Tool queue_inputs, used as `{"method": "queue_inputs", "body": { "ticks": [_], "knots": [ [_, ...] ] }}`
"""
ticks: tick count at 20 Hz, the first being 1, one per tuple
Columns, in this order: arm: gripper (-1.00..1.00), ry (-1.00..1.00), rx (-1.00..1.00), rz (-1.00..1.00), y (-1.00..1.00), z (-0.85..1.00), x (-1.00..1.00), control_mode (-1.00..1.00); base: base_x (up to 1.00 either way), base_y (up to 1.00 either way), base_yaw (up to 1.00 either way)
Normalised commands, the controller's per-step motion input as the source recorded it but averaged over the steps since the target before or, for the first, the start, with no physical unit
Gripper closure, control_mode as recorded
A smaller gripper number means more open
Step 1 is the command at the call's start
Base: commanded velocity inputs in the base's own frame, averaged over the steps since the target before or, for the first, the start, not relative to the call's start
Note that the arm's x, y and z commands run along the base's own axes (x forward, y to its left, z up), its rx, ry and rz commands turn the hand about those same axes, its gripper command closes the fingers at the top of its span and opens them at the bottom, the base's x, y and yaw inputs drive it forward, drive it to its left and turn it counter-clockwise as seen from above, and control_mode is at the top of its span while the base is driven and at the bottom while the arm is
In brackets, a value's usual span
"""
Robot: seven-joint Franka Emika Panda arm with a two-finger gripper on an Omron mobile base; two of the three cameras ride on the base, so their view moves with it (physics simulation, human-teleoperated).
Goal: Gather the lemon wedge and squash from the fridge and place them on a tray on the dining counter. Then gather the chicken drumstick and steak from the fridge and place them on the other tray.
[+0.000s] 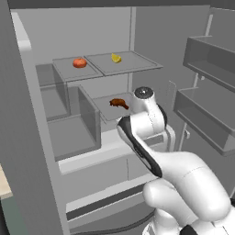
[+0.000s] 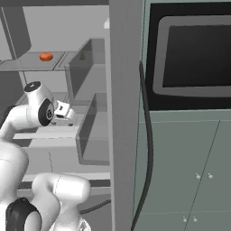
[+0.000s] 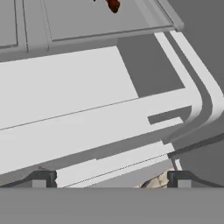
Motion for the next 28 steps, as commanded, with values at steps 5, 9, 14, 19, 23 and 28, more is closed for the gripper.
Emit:
{"method": "queue_inputs", "body": {
  "ticks": [5,9,14,19,23,28],
  "knots": [
    [-1.0,-0.01,-0.02,-0.08,0.02,0.01,0.61,-1.0,0.0,0.0,0.0],
    [-1.0,-0.02,-0.05,-0.08,0.01,0.0,0.5,-1.0,0.0,0.0,0.0],
    [-1.0,-0.04,-0.05,-0.05,-0.06,0.0,0.29,-1.0,0.0,0.0,0.0],
    [-1.0,-0.04,-0.03,-0.02,-0.15,0.0,0.25,-1.0,0.0,0.0,0.0],
    [-1.0,-0.01,-0.03,0.0,-0.24,0.0,0.36,-1.0,0.0,0.0,0.0],
    [-1.0,0.0,-0.03,0.0,-0.18,0.0,0.51,-1.0,0.0,0.0,0.0]
  ]
}}
